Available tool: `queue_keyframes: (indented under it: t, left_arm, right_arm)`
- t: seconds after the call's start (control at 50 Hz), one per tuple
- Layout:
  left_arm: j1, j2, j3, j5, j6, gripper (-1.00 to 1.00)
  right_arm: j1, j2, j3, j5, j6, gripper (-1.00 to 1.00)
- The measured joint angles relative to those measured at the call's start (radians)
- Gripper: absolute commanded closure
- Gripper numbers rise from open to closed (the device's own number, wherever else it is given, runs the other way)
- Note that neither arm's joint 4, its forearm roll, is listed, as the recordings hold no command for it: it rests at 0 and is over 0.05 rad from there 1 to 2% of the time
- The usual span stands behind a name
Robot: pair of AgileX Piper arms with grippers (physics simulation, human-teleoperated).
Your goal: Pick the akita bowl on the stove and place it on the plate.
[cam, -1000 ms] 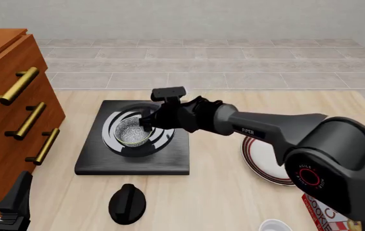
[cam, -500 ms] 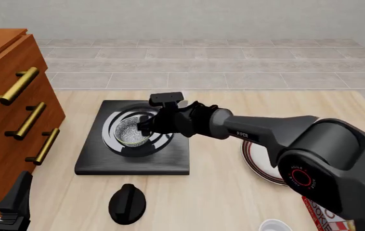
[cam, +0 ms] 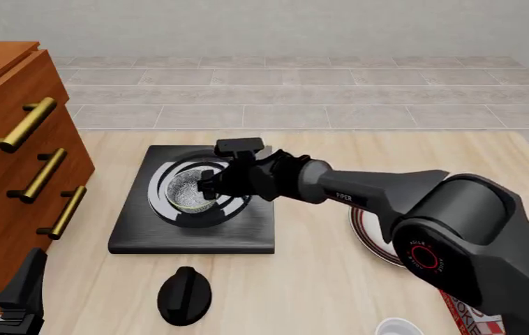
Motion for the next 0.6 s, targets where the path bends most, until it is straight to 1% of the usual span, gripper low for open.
queue_keyframes:
  t: [0.02, 0.18, 0.4, 0.6]
  left_arm:
    - [0.000, 0.000, 0.000, 0.000, 0.000, -1.00]
    - [0.000, 0.000, 0.000, 0.000, 0.000, -1.00]
    - [0.000, 0.000, 0.000, 0.000, 0.000, -1.00]
    - [0.000, 0.000, 0.000, 0.000, 0.000, -1.00]
  right_arm:
    - [0.000, 0.000, 0.001, -0.001, 0.003, 1.00]
    - [0.008, -0.005, 0.000, -0.011, 0.008, 1.00]
    - [0.015, -0.023, 0.026, -0.030, 0.024, 1.00]
    - [0.010, -0.044, 0.050, -0.028, 0.014, 1.00]
